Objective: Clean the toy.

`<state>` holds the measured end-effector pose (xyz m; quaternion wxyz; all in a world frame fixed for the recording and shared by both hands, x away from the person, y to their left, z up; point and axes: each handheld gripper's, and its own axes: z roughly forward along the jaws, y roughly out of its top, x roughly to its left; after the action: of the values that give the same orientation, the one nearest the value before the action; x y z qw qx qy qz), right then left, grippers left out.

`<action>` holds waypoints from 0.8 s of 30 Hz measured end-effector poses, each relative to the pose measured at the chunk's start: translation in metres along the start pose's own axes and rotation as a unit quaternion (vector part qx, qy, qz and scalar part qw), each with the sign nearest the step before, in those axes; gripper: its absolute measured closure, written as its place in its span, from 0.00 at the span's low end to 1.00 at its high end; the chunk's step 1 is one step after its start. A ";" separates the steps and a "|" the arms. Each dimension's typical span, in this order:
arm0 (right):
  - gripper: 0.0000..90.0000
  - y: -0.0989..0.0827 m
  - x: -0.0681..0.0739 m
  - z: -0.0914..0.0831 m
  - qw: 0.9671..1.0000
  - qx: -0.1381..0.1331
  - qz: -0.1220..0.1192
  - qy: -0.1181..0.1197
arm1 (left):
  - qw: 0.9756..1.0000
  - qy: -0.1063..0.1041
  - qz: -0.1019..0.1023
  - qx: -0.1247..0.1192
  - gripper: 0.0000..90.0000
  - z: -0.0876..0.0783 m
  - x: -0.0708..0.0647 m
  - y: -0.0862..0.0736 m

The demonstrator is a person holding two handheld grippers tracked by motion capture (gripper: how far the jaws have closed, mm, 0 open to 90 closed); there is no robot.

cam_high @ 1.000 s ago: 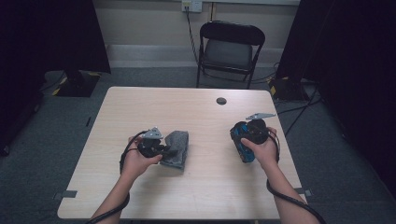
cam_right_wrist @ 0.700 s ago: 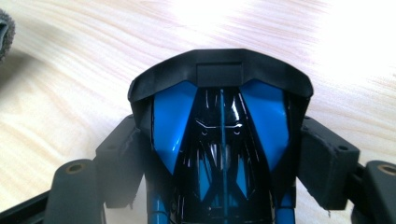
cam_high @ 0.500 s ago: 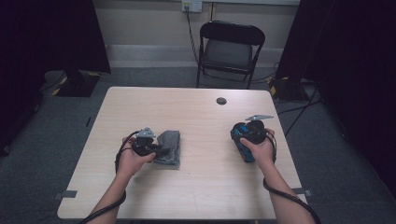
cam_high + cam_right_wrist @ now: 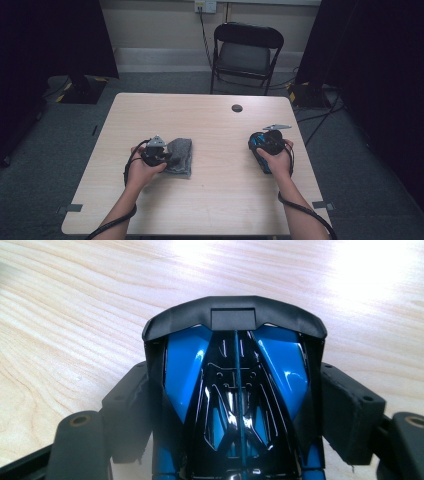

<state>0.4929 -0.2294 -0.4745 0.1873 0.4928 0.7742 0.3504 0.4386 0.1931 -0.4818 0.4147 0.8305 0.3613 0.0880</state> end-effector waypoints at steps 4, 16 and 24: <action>0.27 -0.001 0.002 0.004 1.000 0.010 -0.010 0.000 | 1.000 0.003 -0.001 0.001 0.71 0.002 0.000 0.000; 0.27 -0.003 0.007 0.012 0.999 0.024 -0.027 -0.003 | 1.000 0.008 0.012 -0.001 0.68 0.003 -0.001 -0.001; 0.27 -0.004 0.006 0.014 0.999 0.026 -0.028 0.000 | 1.000 0.020 0.024 0.001 0.52 0.004 -0.002 -0.001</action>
<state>0.4965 -0.2201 -0.4863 0.1840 0.4755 0.7964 0.3252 0.4383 0.1893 -0.4851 0.4041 0.8374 0.3498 0.1145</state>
